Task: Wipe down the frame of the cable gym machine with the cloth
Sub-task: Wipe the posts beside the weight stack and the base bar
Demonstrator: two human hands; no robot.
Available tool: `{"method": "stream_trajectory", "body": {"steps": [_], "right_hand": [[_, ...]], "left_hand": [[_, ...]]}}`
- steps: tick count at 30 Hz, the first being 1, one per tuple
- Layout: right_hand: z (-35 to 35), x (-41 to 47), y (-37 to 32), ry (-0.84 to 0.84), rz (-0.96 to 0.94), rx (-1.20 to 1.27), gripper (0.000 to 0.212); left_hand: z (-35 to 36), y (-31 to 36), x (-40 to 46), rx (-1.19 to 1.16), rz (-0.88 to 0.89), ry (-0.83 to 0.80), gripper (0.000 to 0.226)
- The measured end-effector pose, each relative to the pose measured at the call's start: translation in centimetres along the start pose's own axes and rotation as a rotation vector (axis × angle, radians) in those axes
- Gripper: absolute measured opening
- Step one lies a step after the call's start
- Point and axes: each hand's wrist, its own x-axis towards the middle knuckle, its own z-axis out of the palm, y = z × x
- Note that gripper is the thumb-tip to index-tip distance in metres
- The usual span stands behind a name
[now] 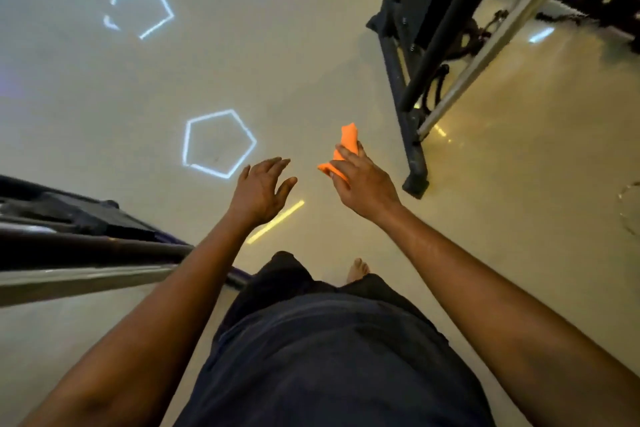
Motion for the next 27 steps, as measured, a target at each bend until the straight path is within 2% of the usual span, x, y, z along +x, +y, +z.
{"method": "stream_trajectory", "body": {"steps": [6, 9, 12, 21, 27], "right_hand": [[-1.5, 15.2, -1.9, -0.082, -0.367, -0.043, 0.032], [-0.9, 22.7, -5.3, -0.100, -0.594, -0.111, 0.037], [-0.8, 29.1, -9.5, -0.117, -0.744, -0.158, 0.038], [0.6, 40.9, -22.4, -0.282, -1.130, -0.015, 0.037], [0.8, 46.8, -31.9, -0.438, -1.496, 0.077, 0.035]], "left_hand": [[-2.8, -3.5, 3.1, -0.075, -0.304, 0.194, 0.063], [-4.6, -7.2, 5.1, -0.126, -0.462, 0.310, 0.061], [-6.7, -10.1, 6.8, -0.150, -0.561, 0.376, 0.060], [-12.0, -15.1, 6.9, -0.208, -0.965, 0.616, 0.056], [-15.5, -16.1, 5.8, -0.172, -1.305, 0.787, 0.053]]}}
